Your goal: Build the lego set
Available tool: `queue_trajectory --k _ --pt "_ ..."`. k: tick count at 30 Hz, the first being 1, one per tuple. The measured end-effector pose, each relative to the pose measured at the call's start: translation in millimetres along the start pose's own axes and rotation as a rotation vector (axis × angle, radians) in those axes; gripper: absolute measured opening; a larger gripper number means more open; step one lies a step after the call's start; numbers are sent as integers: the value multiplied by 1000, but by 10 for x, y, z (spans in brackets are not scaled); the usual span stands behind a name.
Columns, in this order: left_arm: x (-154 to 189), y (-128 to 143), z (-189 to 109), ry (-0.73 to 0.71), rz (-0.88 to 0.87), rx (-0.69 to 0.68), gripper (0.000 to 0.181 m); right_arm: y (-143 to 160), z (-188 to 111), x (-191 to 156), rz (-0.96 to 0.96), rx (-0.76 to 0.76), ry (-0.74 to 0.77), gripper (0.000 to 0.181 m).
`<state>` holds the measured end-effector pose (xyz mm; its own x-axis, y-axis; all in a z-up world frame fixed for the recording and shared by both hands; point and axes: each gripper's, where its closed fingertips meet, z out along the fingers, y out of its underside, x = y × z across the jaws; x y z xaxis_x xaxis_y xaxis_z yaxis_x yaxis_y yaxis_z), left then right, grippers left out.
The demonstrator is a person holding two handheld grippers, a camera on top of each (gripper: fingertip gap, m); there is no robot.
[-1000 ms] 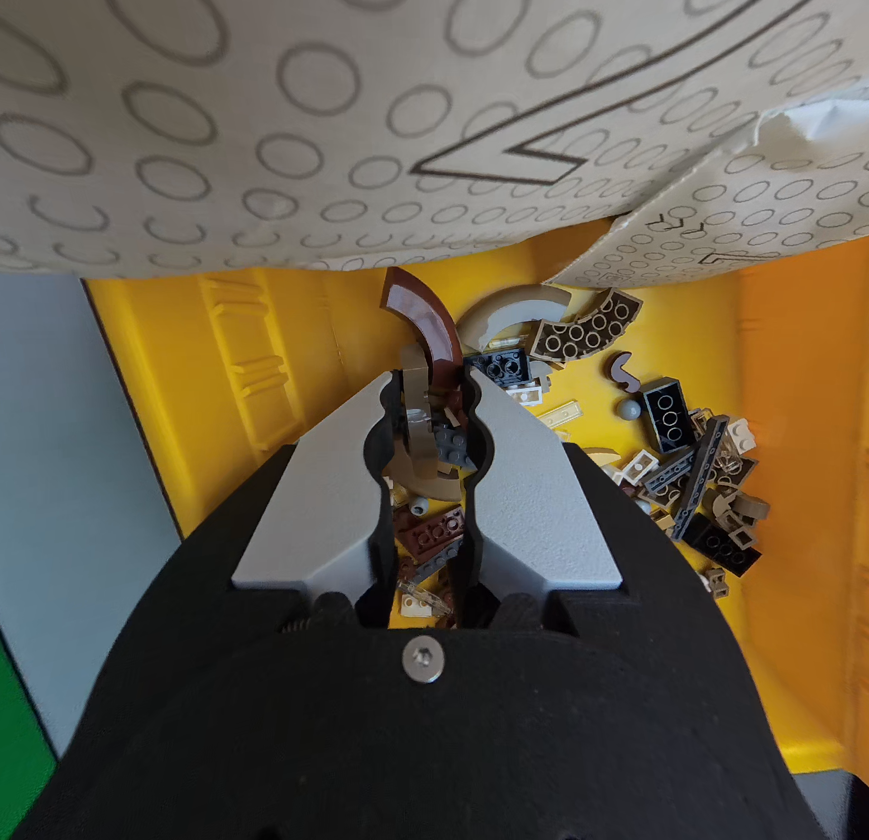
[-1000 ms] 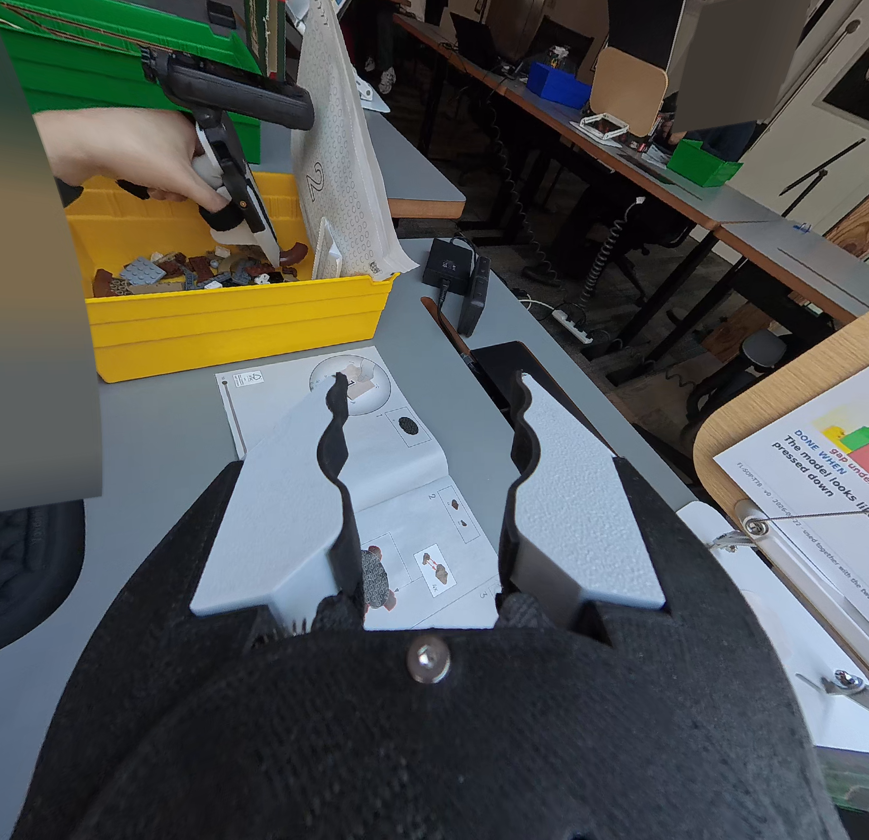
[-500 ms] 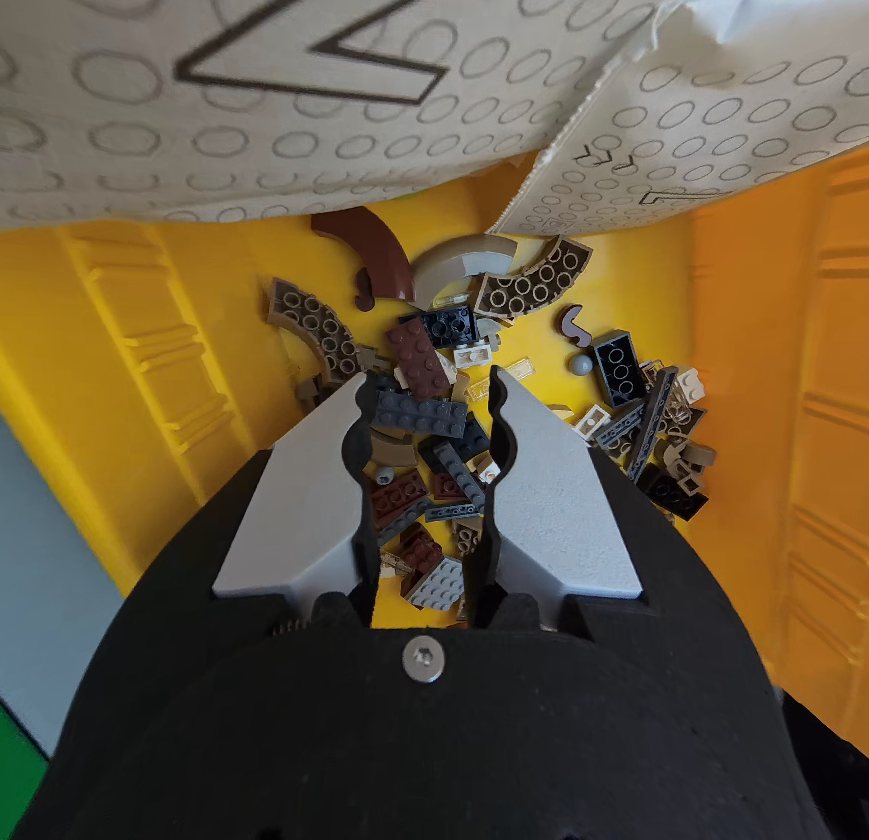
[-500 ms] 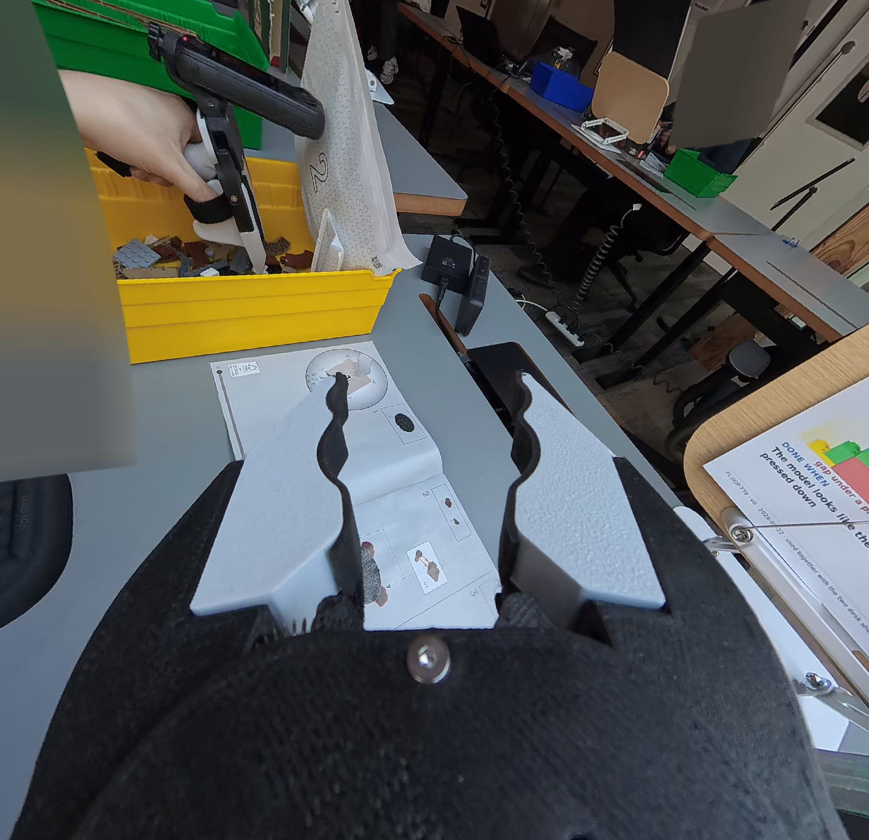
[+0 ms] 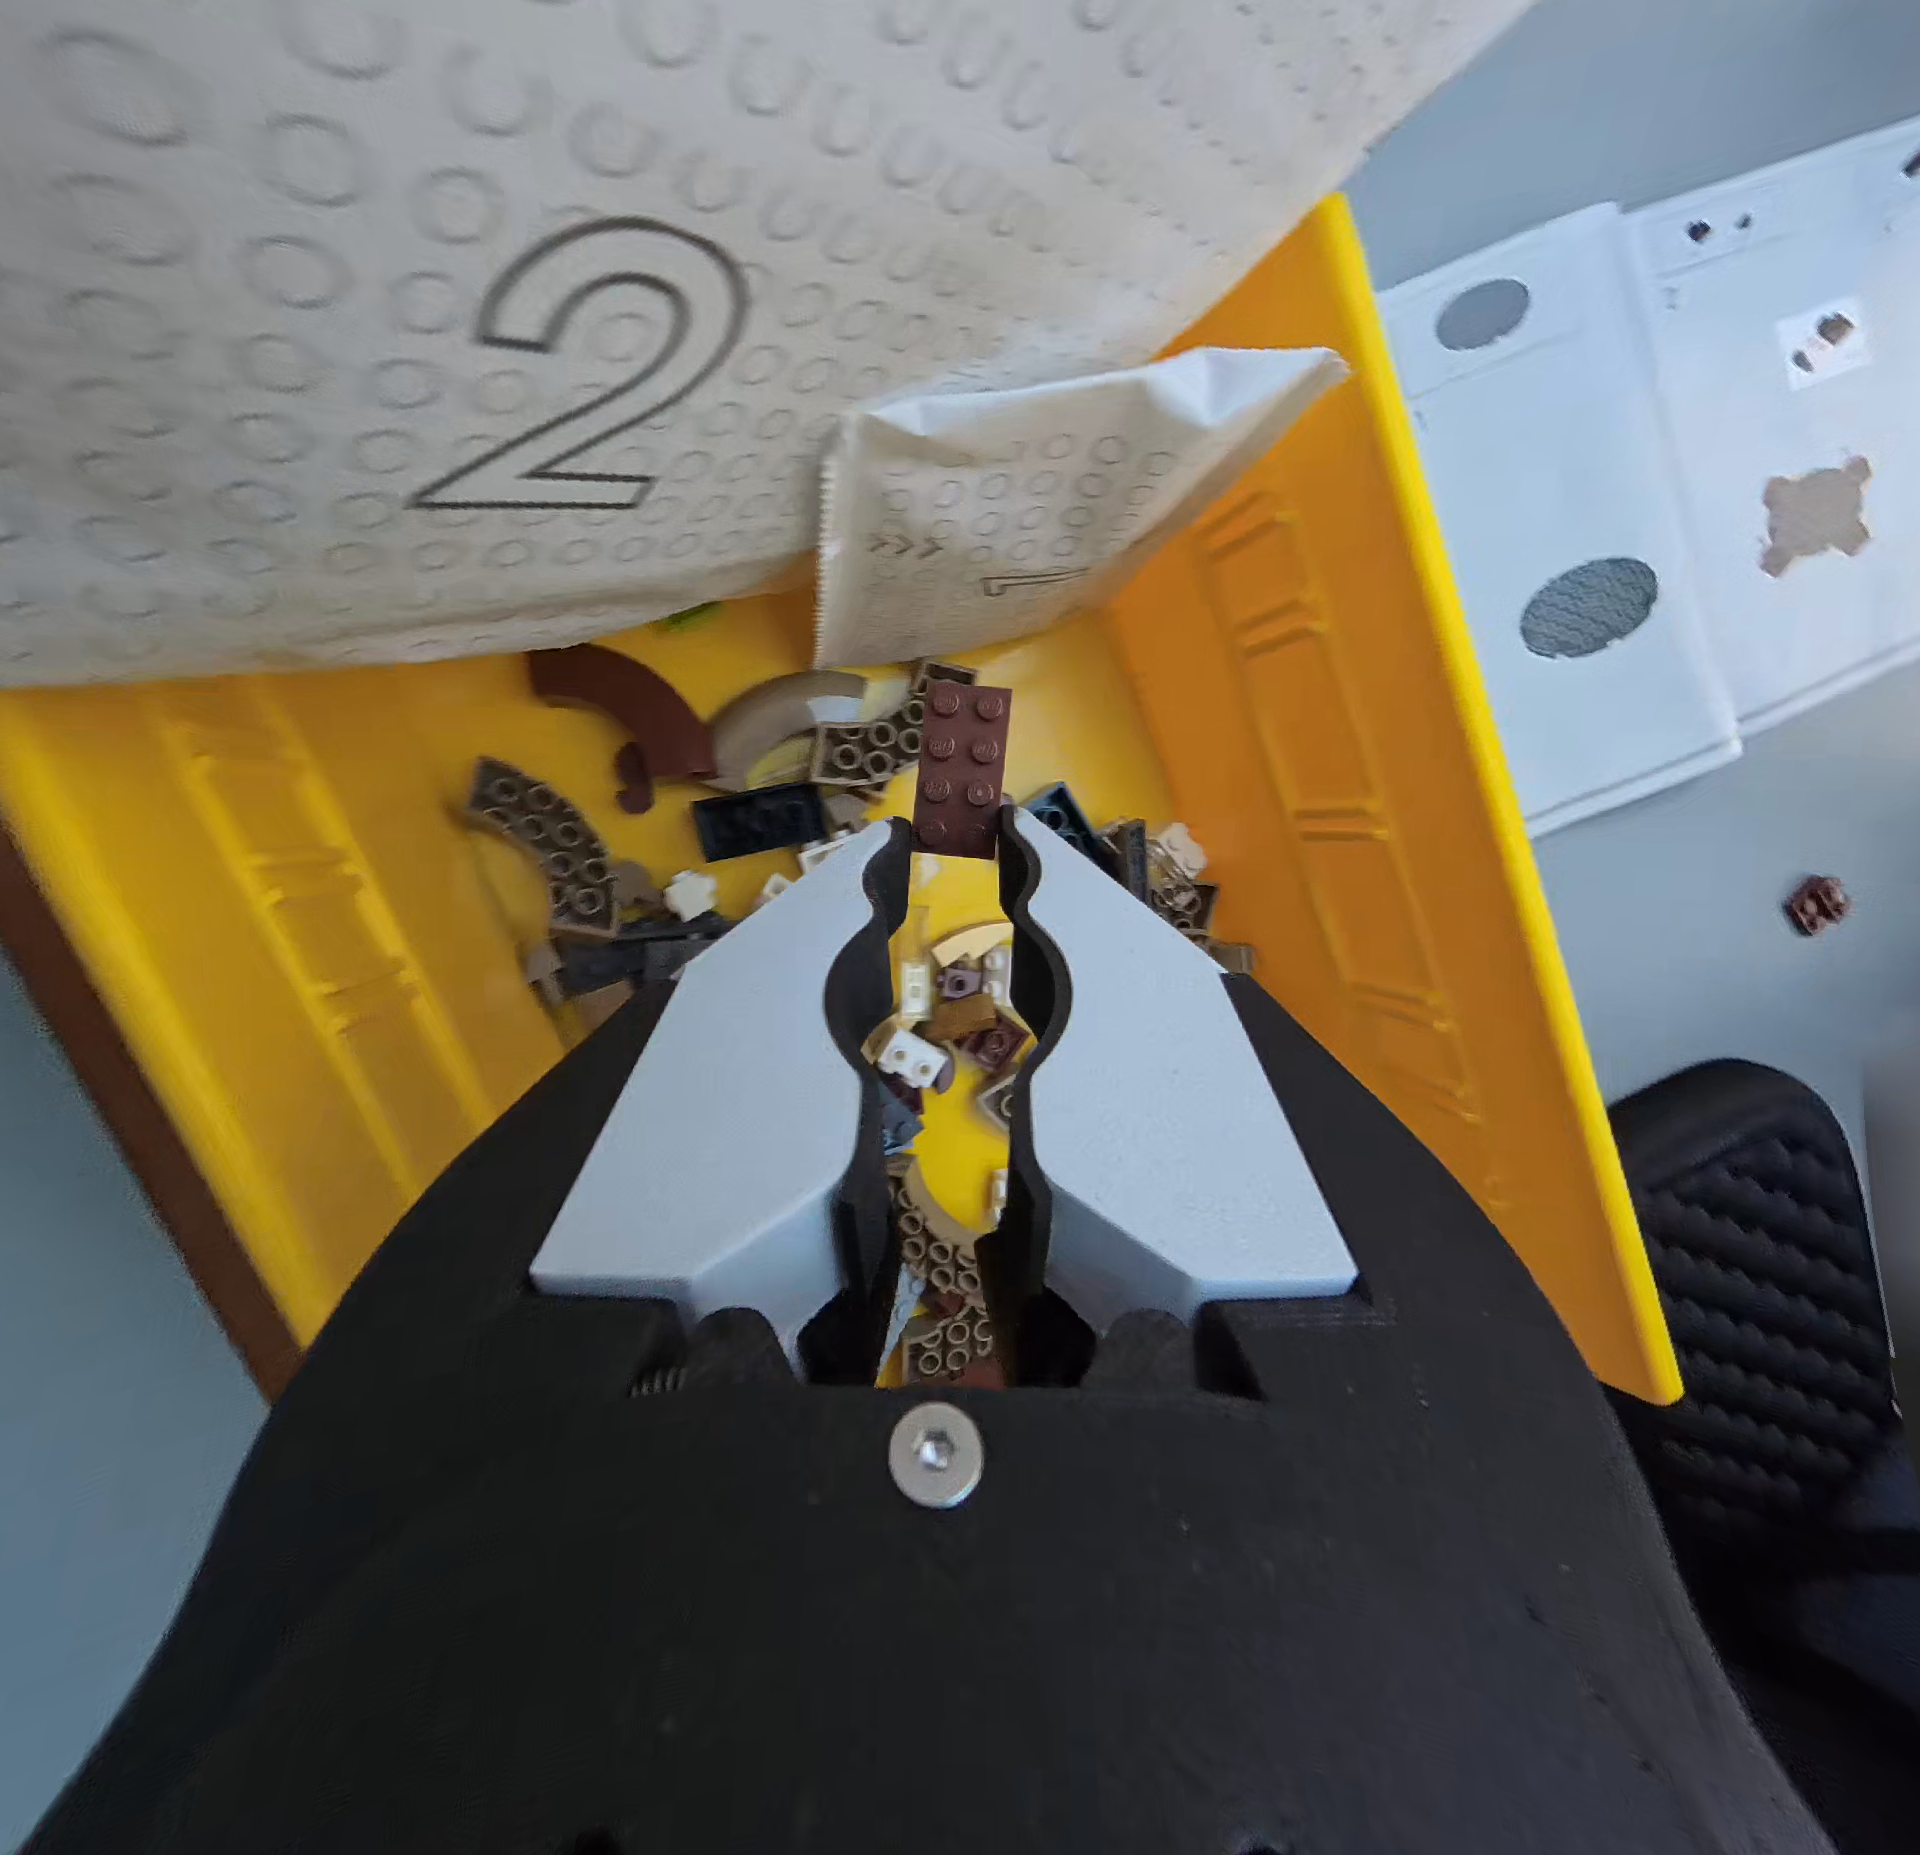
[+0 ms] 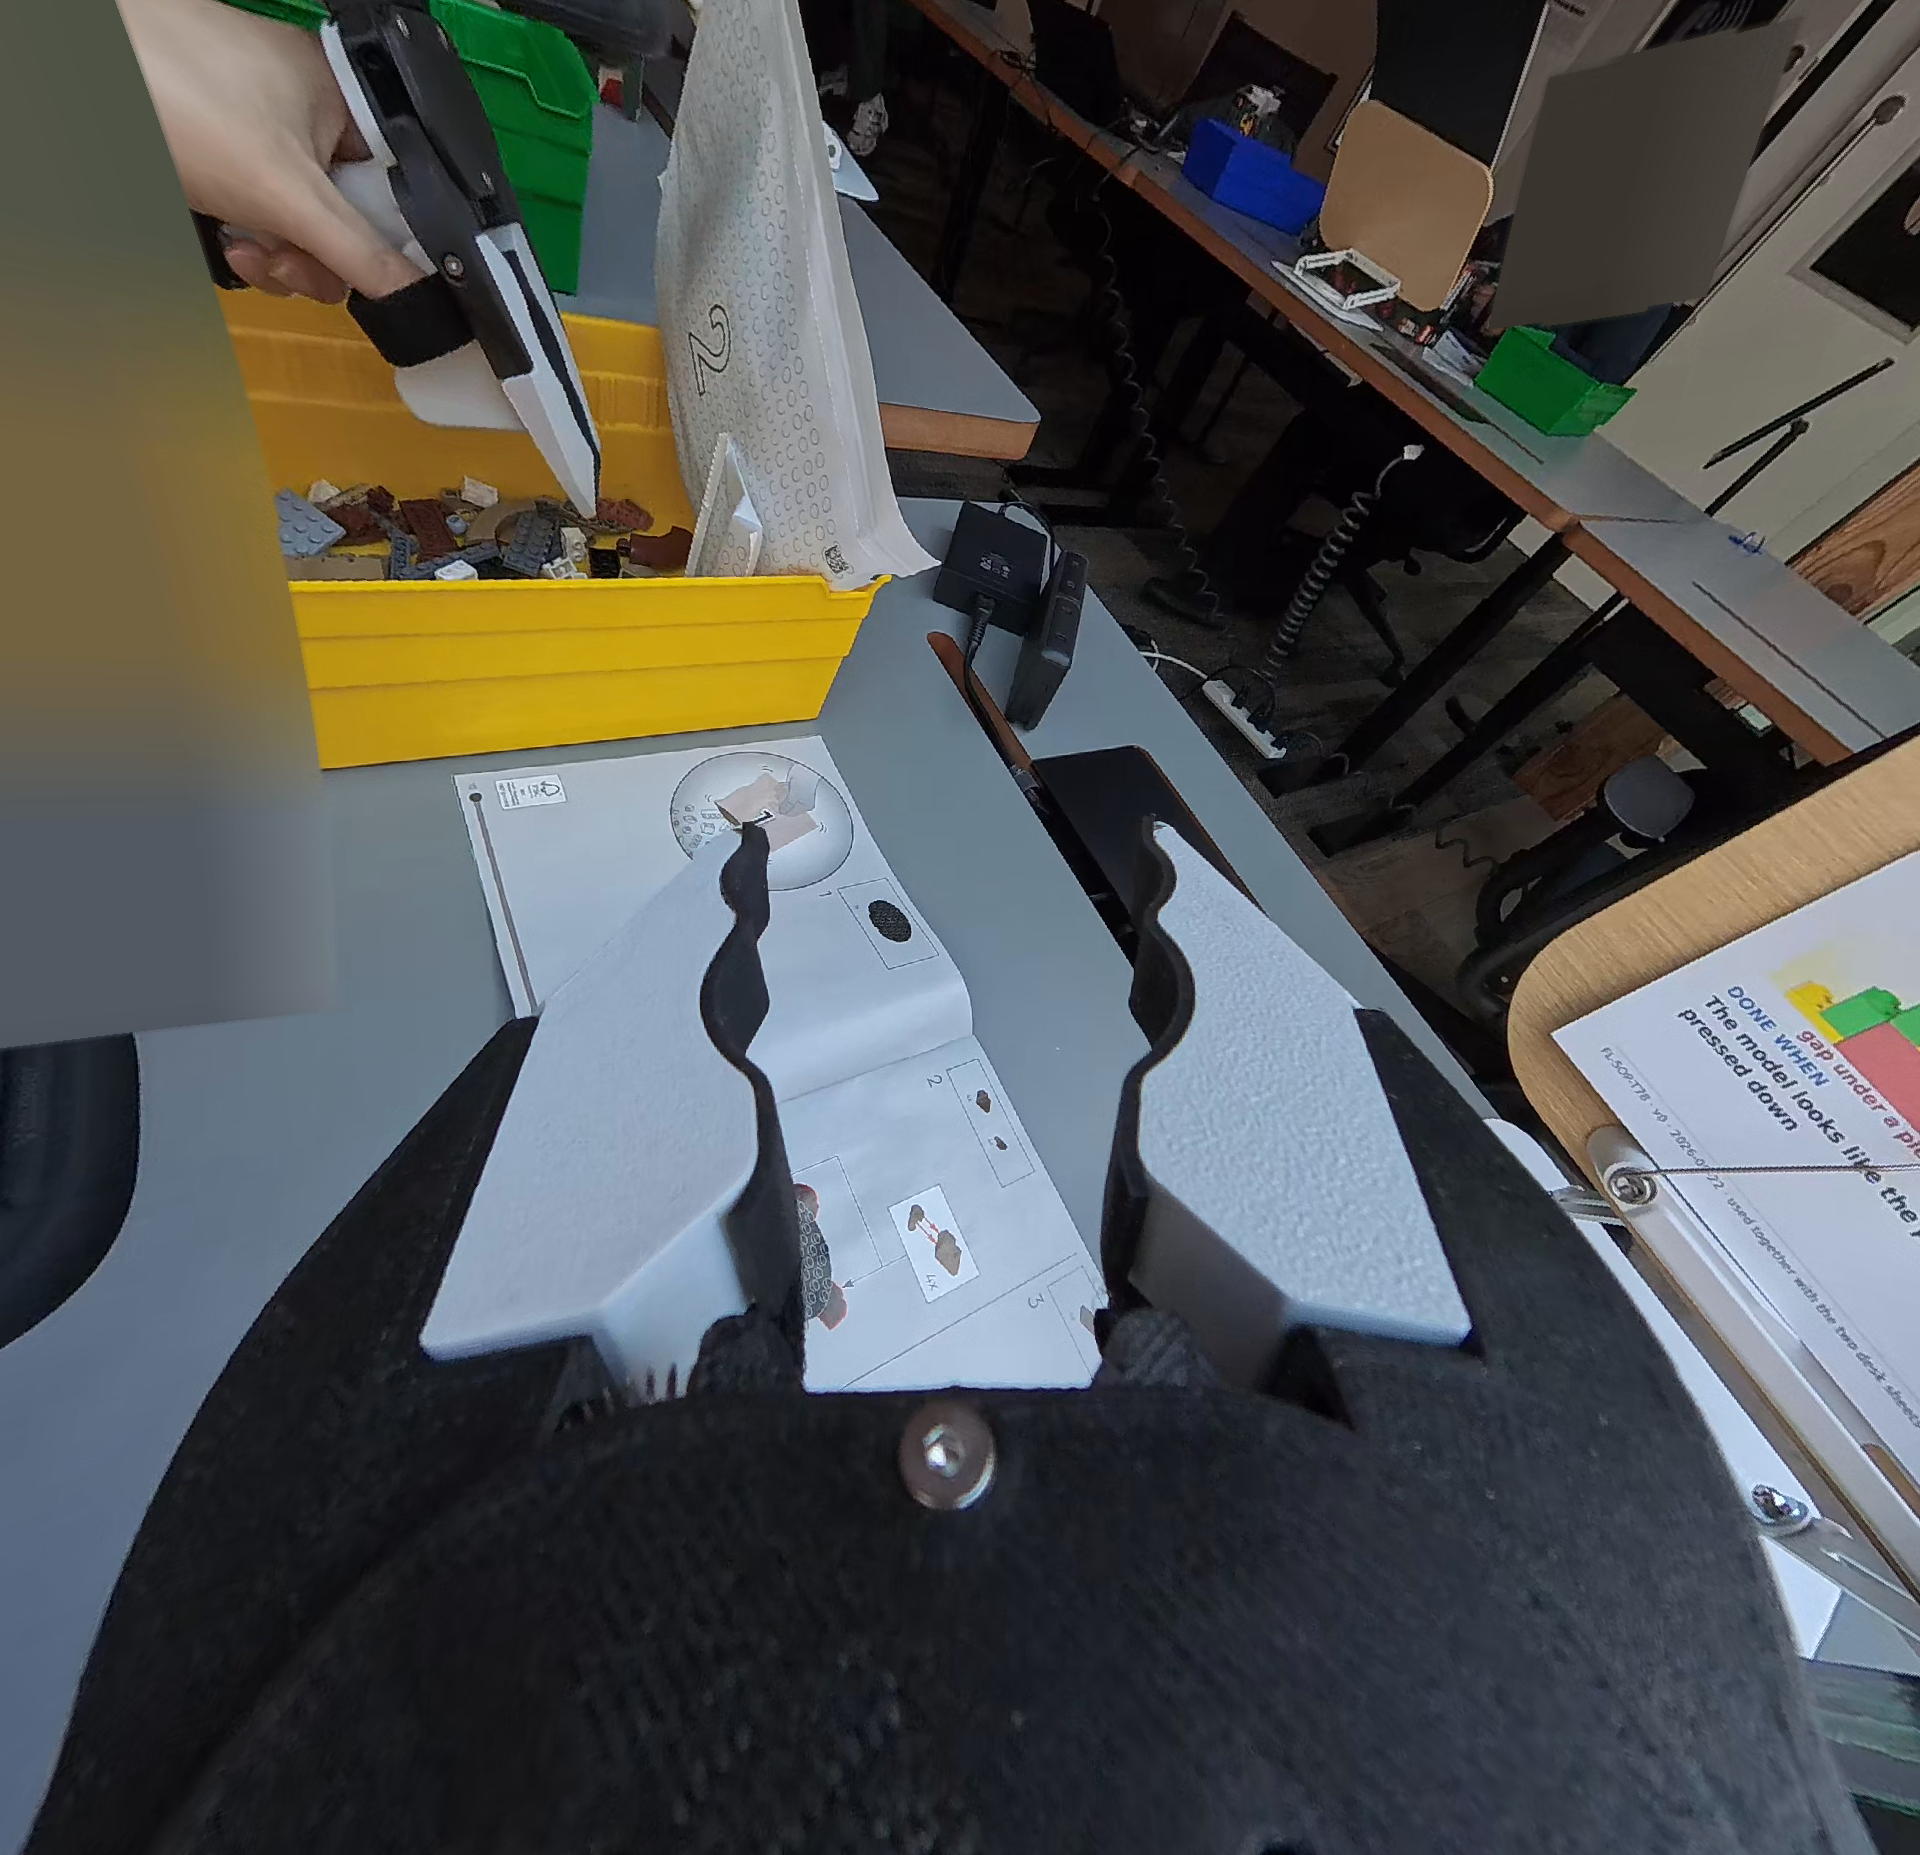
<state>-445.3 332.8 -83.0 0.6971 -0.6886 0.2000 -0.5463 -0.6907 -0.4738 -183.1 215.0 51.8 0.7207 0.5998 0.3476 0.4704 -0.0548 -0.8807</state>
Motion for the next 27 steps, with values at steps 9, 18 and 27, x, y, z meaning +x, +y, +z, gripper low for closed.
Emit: queue_trajectory --k 9,18,27 --pt "378 94 561 87 166 -145 15 0 2 -16 -18 -4 -1 70" --pt "17 56 251 -62 117 -92 34 -10 -9 -22 -36 -5 -2 70" --pt "-454 484 138 -192 -108 -253 49 25 35 -67 -61 -27 -8 70"
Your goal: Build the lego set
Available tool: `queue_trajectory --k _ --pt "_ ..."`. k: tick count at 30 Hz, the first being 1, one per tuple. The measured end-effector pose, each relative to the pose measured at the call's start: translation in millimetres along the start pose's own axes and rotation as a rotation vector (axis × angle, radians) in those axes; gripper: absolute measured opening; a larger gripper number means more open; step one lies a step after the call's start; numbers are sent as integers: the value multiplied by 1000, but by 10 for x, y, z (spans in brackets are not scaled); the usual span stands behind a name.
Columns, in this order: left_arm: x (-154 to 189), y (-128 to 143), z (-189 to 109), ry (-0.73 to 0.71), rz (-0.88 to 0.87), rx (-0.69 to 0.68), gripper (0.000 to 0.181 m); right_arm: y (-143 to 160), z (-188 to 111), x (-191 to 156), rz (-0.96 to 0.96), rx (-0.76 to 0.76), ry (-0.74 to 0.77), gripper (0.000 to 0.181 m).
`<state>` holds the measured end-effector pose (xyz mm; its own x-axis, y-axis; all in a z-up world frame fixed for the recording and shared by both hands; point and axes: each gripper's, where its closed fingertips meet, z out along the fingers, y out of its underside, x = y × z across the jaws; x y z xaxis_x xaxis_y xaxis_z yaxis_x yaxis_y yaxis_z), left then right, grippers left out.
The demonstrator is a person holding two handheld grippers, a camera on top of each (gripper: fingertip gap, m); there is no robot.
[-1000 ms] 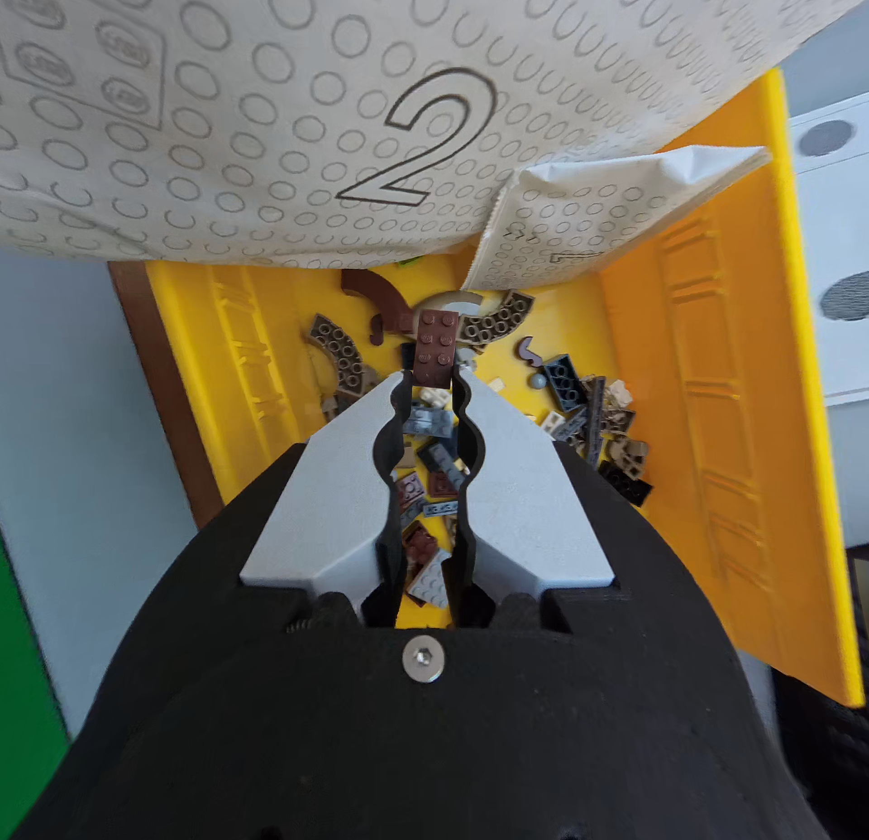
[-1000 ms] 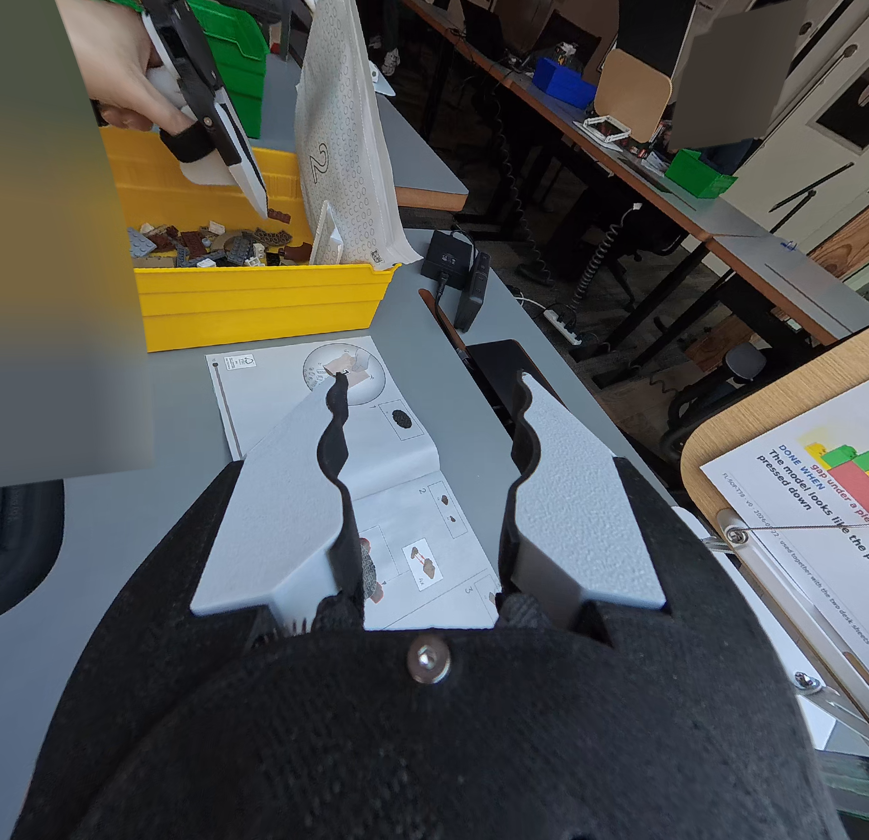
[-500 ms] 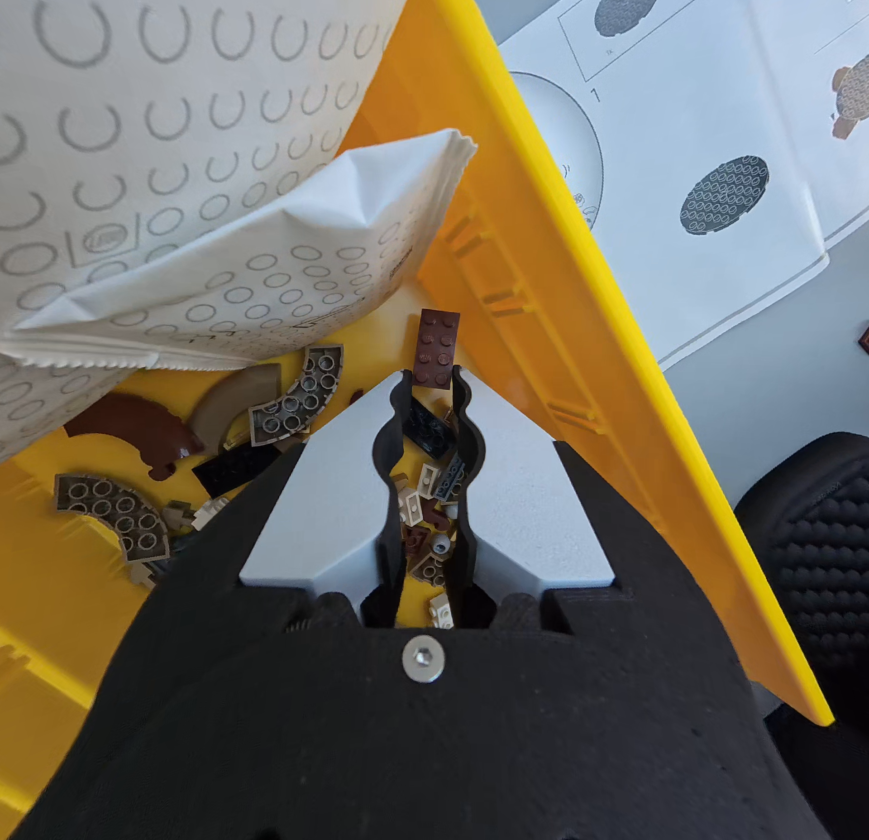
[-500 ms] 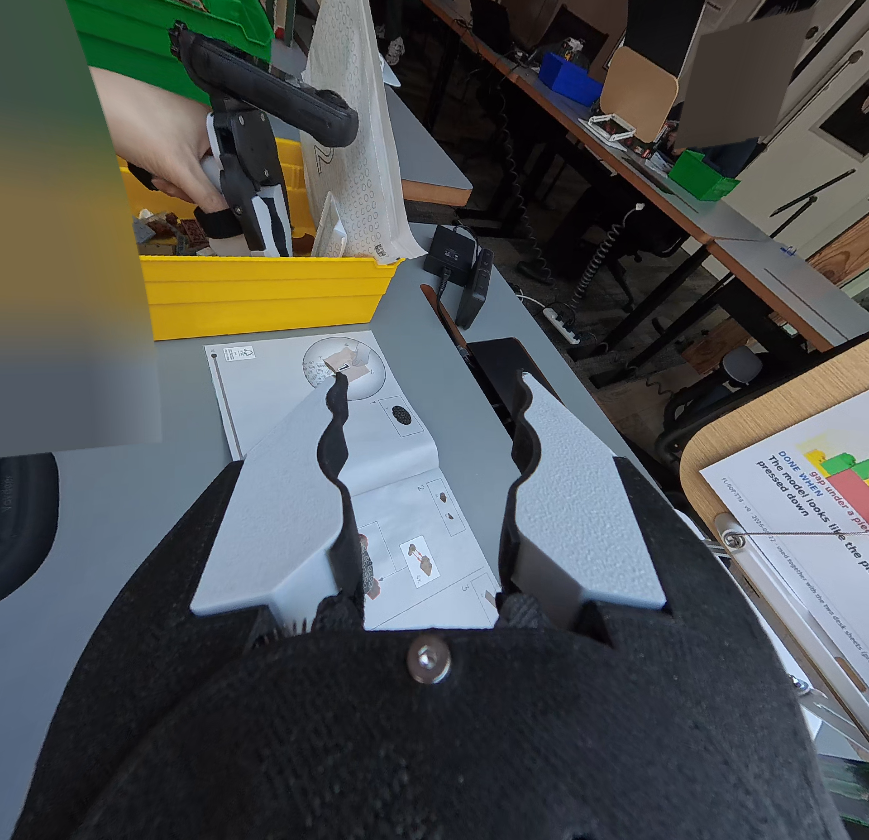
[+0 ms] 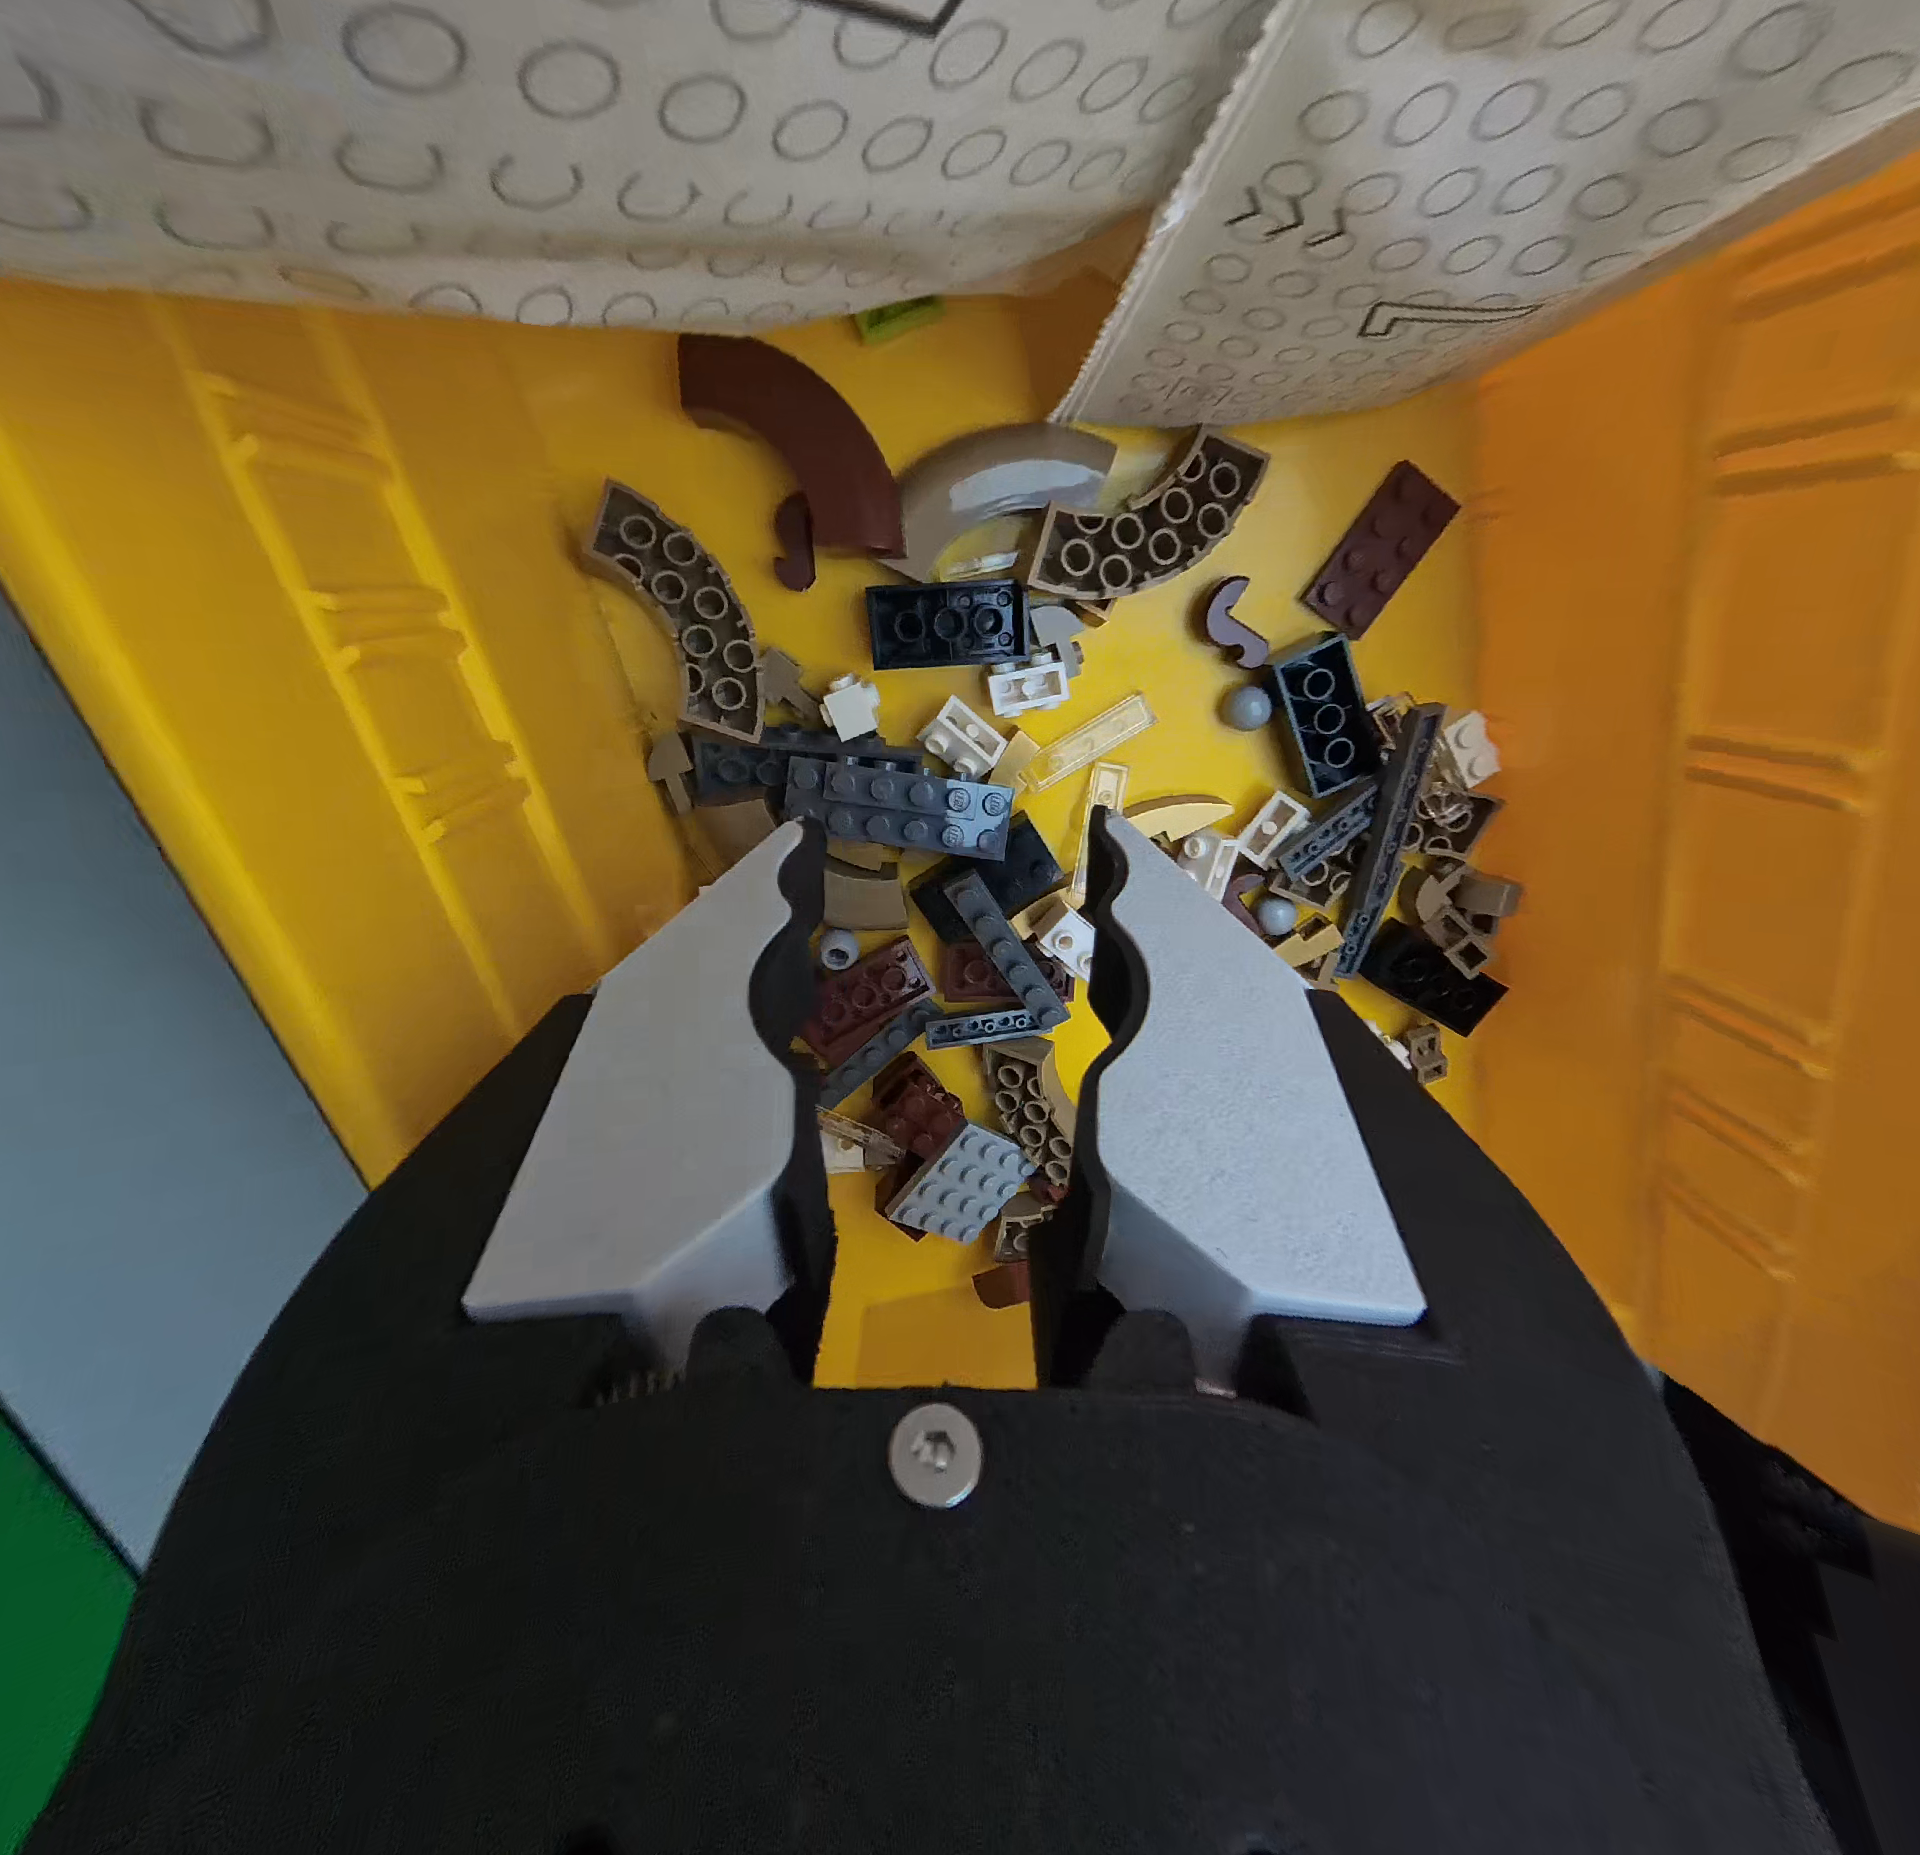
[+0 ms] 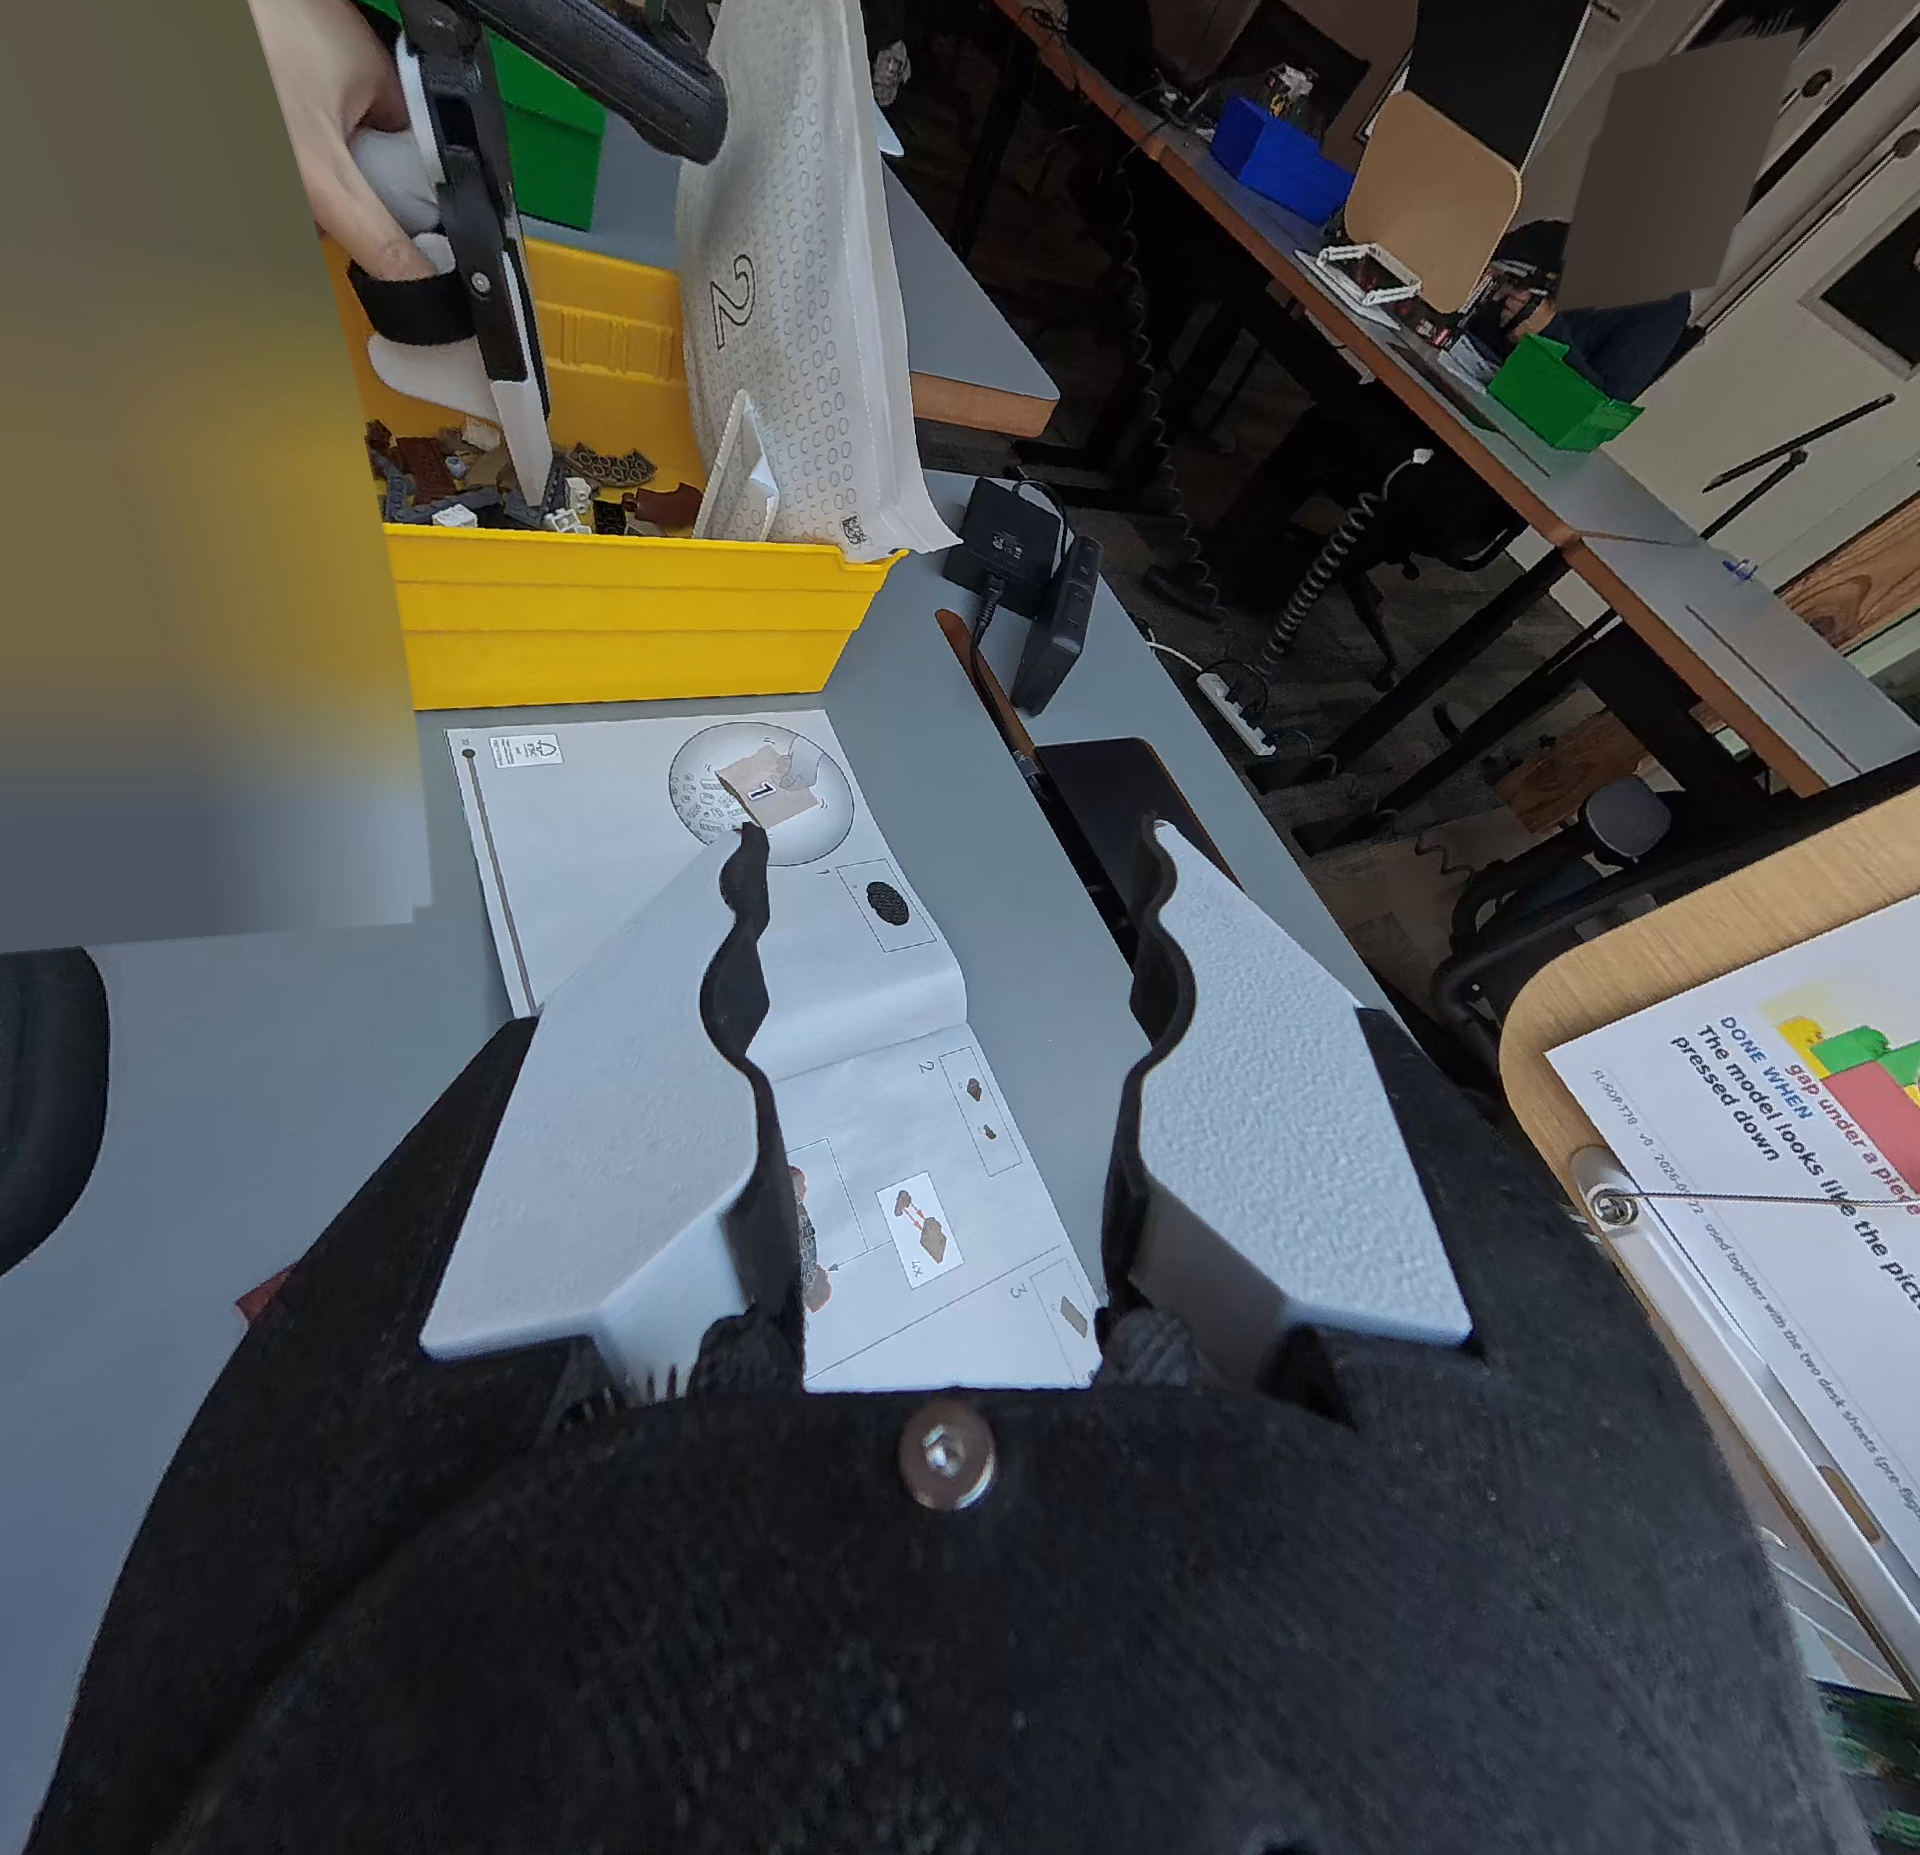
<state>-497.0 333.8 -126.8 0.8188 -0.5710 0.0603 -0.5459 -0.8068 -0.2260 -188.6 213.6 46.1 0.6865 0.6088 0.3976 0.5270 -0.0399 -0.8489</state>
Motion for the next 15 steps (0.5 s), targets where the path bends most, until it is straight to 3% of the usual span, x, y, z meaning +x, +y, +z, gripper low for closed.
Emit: queue_trajectory --k 5,15 --pt "-40 35 147 -61 58 -64 62 12 2 -18 -39 -13 1 71" --pt "-159 71 179 -125 111 -92 49 24 7 -39 -45 -19 -11 71"
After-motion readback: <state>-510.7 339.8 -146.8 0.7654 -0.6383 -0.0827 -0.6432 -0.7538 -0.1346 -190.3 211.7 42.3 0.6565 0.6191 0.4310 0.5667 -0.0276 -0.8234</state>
